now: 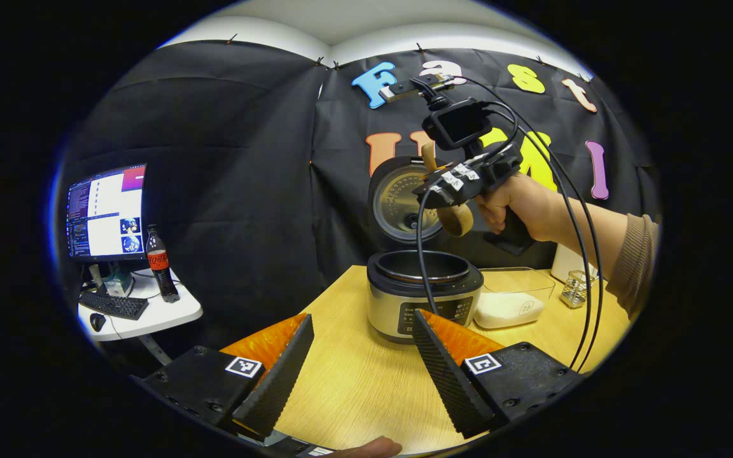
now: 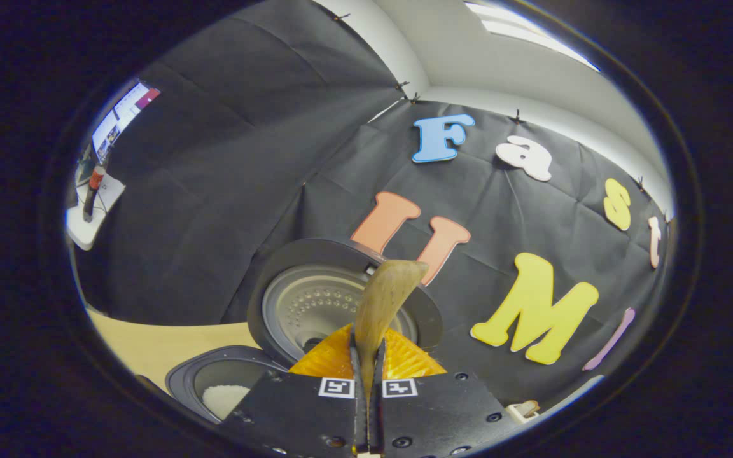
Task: Close the left gripper, press the button to open the rice cooker; take a wooden spoon from the chopstick holder with the right hand, scoop a spoonful of rice and pour it into the rice cooker, then put the wooden spoon back into the chopstick holder.
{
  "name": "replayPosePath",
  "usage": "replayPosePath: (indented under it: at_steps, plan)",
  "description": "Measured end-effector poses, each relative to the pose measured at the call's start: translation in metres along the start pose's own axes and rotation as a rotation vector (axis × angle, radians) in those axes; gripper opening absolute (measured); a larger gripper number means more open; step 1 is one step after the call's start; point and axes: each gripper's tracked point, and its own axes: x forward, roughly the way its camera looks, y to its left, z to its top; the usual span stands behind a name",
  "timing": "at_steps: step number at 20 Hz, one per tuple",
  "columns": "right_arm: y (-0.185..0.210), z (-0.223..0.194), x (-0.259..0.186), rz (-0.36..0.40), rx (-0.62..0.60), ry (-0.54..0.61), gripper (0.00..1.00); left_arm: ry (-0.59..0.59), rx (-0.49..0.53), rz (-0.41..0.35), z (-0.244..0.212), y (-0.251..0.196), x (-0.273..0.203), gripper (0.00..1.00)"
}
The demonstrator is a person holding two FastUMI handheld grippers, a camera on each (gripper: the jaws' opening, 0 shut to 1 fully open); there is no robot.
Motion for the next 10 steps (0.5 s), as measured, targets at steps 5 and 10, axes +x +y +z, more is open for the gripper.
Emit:
replayPosePath:
  at_steps: [5,10]
  plan:
    - [-0.059,-0.024,-0.017,-0.061,0.046,0.016,0.01,-0.018,-0.020,-0.013,0.004,-0.004,-0.002,0.99]
    - [-0.153,-0.072,-0.033,-0.173,0.082,0.061,0.01,-0.036,-0.074,-0.076,0.011,-0.047,-0.006,0.99]
